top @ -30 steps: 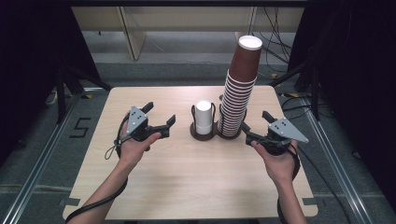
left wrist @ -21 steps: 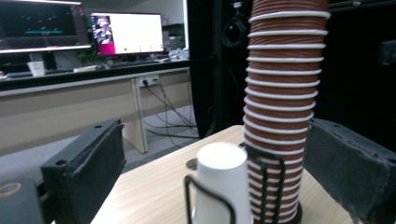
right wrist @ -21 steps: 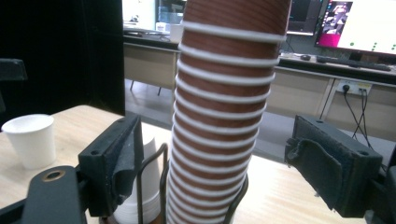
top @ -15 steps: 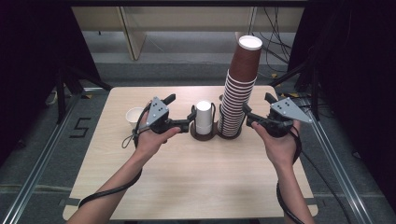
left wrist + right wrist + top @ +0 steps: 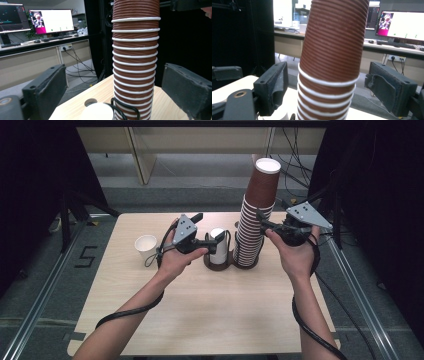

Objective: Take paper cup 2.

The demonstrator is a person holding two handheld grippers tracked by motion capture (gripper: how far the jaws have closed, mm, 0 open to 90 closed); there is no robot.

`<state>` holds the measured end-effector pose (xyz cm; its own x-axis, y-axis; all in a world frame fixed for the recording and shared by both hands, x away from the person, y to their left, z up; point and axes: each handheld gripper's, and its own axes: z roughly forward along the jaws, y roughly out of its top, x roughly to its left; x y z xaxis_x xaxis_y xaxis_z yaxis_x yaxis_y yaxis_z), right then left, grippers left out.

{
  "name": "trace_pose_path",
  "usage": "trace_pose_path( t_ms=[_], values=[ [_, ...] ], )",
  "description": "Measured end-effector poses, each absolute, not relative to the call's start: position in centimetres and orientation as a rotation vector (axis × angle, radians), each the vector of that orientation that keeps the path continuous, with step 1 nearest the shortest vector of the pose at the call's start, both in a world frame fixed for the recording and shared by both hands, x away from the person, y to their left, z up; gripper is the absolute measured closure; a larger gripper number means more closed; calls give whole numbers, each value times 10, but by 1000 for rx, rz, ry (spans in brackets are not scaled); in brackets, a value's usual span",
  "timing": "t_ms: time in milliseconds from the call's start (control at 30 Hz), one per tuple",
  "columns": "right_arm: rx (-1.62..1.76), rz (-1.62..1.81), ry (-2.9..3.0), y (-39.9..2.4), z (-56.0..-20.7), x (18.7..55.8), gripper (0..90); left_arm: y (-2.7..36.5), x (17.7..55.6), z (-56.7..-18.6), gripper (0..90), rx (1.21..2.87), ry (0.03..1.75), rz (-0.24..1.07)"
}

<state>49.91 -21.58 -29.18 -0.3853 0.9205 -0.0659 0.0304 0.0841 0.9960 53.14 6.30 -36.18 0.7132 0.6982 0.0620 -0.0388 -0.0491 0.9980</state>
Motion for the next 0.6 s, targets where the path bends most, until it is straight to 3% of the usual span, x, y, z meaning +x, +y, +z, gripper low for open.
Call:
trace_pose_path(
  t_ms=[600],
  values=[
    [983,1414,1555,-208,-267,521,162,24,547,-345,105,1542,497,610]
  ],
)
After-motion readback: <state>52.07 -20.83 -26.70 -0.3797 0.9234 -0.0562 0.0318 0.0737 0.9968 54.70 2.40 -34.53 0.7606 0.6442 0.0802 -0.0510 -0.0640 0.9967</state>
